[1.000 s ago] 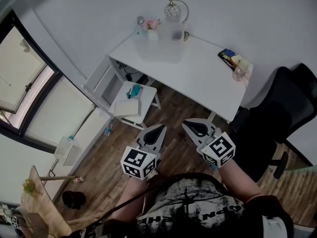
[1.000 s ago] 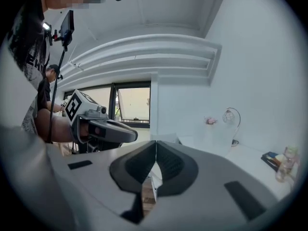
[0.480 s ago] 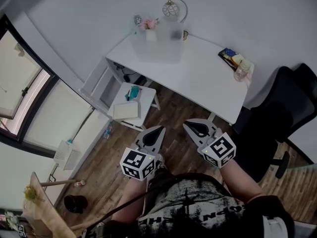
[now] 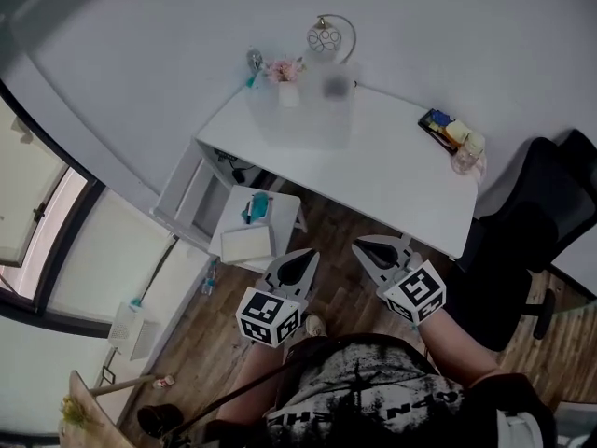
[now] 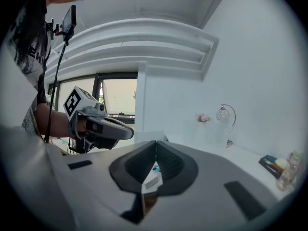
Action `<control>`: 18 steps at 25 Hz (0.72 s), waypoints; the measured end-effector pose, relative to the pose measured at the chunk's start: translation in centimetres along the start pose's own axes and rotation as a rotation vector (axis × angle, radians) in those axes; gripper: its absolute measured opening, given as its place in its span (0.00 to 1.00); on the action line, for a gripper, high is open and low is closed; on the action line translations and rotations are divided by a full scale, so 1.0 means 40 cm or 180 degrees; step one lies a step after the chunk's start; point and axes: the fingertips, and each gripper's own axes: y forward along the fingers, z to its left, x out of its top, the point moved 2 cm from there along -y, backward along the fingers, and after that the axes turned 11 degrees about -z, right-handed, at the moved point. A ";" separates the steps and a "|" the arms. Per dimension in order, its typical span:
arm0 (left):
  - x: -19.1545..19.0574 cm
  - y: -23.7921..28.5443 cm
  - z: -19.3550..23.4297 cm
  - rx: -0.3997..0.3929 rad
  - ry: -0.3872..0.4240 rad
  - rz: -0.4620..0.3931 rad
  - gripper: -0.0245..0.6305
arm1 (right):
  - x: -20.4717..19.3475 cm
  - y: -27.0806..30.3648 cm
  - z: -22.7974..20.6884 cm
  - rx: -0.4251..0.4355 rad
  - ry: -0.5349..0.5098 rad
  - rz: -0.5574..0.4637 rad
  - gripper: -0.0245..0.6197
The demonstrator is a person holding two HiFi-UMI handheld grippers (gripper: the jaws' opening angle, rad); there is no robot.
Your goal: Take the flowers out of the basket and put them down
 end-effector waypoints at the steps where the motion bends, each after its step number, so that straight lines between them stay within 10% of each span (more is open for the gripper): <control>1: 0.005 0.008 0.026 -0.0040 -0.0014 0.0003 0.06 | -0.002 0.023 -0.008 -0.0040 0.0032 -0.0001 0.06; 18: 0.029 0.061 0.334 -0.0344 0.0001 0.0053 0.06 | -0.083 0.315 -0.059 -0.0274 0.0175 0.0140 0.06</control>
